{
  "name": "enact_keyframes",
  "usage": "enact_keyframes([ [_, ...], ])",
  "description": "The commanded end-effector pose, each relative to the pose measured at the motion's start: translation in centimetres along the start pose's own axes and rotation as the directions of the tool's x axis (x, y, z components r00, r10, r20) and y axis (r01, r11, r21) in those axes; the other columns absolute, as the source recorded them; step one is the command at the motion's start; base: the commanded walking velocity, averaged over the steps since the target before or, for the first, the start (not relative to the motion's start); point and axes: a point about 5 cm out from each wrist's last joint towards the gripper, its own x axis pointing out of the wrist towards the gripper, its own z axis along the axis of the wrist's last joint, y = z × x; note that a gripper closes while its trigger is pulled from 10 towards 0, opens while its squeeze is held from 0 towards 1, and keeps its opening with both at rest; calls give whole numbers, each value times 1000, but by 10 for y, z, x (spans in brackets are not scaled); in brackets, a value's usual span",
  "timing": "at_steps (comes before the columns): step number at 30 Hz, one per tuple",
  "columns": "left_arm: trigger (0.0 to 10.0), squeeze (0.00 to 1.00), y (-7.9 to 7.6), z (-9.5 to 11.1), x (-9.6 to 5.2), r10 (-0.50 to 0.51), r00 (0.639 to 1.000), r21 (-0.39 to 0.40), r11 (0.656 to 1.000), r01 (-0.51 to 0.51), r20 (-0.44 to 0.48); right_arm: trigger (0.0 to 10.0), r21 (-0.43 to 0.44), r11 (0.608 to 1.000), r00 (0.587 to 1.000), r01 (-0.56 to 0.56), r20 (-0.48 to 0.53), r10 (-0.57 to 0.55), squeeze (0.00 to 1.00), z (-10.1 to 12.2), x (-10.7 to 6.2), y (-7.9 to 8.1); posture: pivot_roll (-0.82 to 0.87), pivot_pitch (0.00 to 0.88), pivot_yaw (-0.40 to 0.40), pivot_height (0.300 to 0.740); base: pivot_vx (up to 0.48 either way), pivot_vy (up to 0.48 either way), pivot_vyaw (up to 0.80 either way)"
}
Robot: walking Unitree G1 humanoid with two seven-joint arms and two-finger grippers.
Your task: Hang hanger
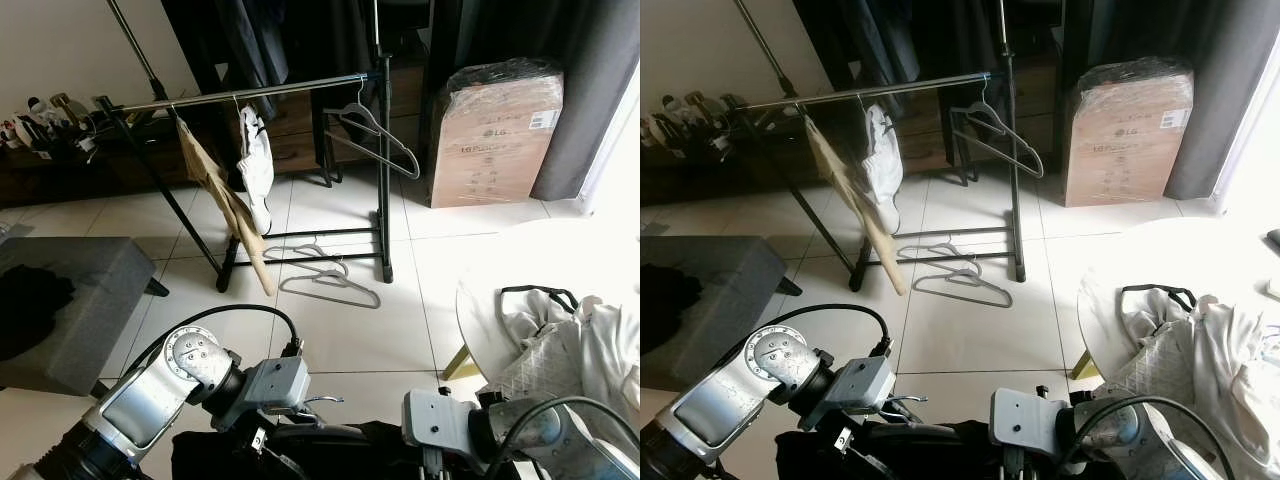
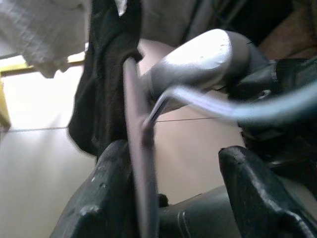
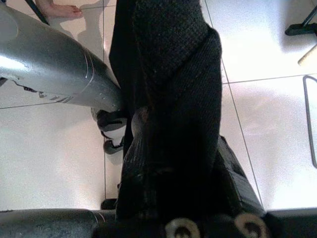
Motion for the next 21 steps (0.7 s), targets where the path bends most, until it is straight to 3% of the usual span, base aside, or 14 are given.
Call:
enact_keyframes([
  [1,10000,0,0,-8,2,8,999,-16,1000,-8,-49,0,-55,999,997,0,81,5,0,19,0,0,-196,135,181,740,0,0,0],
  [8,10000,0,4,-3,9,56,998,-20,998,-56,16,0,-54,999,997,-1,81,5,0,19,1,0,-197,134,181,740,0,0,0],
  [12,10000,0,10,10,5,92,991,-19,996,-91,93,0,-52,999,997,-1,79,5,0,19,1,0,-195,134,181,740,0,0,0],
  [21,10000,0,6,6,-4,61,998,-3,998,-61,34,0,-47,999,998,-1,67,4,0,16,3,0,-193,132,183,740,0,0,0],
])
